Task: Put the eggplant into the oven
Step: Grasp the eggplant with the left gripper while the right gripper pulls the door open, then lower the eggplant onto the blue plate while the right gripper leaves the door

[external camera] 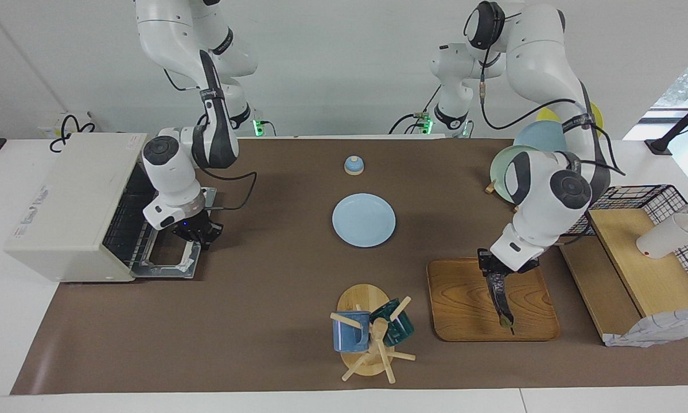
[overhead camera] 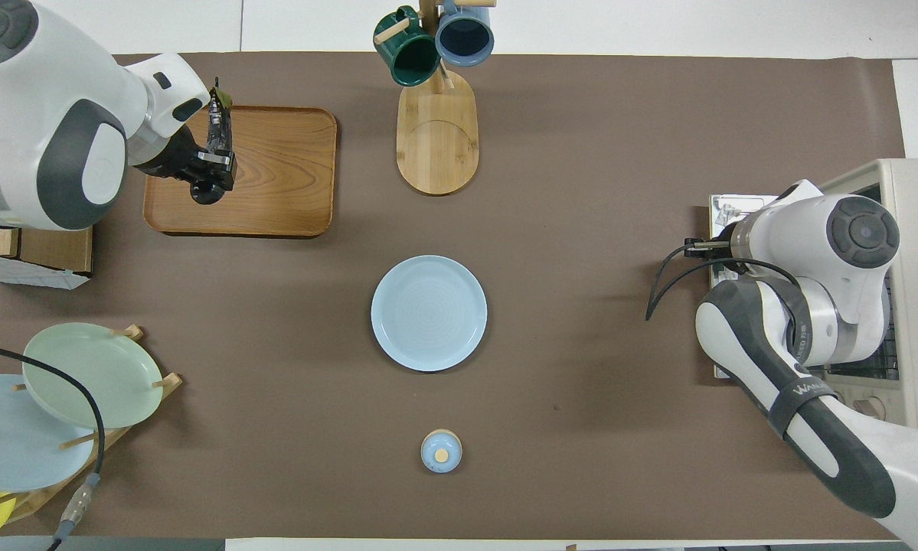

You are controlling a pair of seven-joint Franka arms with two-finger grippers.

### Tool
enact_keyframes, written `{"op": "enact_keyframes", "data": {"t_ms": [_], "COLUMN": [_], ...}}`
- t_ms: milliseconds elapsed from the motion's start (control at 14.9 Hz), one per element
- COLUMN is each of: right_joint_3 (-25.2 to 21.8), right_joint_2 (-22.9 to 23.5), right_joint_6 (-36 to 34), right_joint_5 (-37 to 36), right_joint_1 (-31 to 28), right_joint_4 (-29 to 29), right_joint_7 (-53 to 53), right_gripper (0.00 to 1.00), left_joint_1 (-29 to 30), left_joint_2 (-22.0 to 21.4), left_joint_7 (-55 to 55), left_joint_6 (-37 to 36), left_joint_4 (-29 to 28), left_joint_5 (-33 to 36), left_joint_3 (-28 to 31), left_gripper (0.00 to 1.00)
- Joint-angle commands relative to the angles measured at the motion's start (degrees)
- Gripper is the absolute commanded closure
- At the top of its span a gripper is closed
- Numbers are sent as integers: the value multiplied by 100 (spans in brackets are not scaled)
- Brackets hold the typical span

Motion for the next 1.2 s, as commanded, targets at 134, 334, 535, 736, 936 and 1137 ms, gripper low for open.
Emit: {"op": "enact_keyframes", "data": {"t_ms": [134, 334, 535, 736, 936, 1137], "right_joint_3": [279, 270, 253, 270, 261, 279], "right_joint_2": [279, 297, 331, 454, 551, 569], "right_joint_6": [-77, -691, -1691, -2291, -2599, -2618], "right_joint_5": [362, 283, -75, -692, -710, -710], "right_joint_1": [133, 239, 564, 924, 1443, 1488], "right_joint_4": [757, 1179, 1855, 2418, 2814, 2859], "right_joint_7": [198, 505, 682, 1032, 1726, 1816], "right_gripper": [100, 100, 82, 73, 67, 54], "left_joint_1": [-736, -1324, -1843, -2468, -2838, -3005], "left_joint_2": [-585, -893, -1305, -1781, -1484, -1211], "left_joint_7": [-911, -1439, -1685, -2204, -2381, -2530], "left_joint_6": [-557, -498, 264, 1697, 2209, 2516], "left_joint_4": [-277, -776, -1758, -3157, -3371, -3415], "left_joint_5": [-142, -281, -441, -449, -449, -449], "left_joint_3": [61, 61, 61, 61, 61, 61], "left_gripper": [100, 100, 100, 100, 100, 100]}}
